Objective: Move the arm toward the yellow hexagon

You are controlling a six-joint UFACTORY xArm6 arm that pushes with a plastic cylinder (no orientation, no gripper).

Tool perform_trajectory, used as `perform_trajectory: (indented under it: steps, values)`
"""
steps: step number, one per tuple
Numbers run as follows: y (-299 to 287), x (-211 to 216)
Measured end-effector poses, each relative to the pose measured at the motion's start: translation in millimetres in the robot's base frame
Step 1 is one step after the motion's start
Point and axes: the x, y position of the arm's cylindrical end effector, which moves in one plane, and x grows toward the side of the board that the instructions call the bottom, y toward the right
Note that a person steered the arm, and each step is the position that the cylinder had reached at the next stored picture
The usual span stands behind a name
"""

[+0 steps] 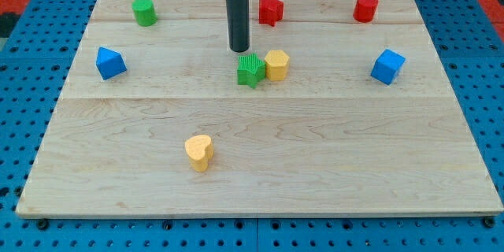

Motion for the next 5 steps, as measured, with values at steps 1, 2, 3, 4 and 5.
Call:
perform_trajectory:
  steps: [1, 2, 3, 4, 5]
  values:
    - [10, 0]
    - [19, 0]
    - [27, 0]
    - [38, 0]
    - [46, 10]
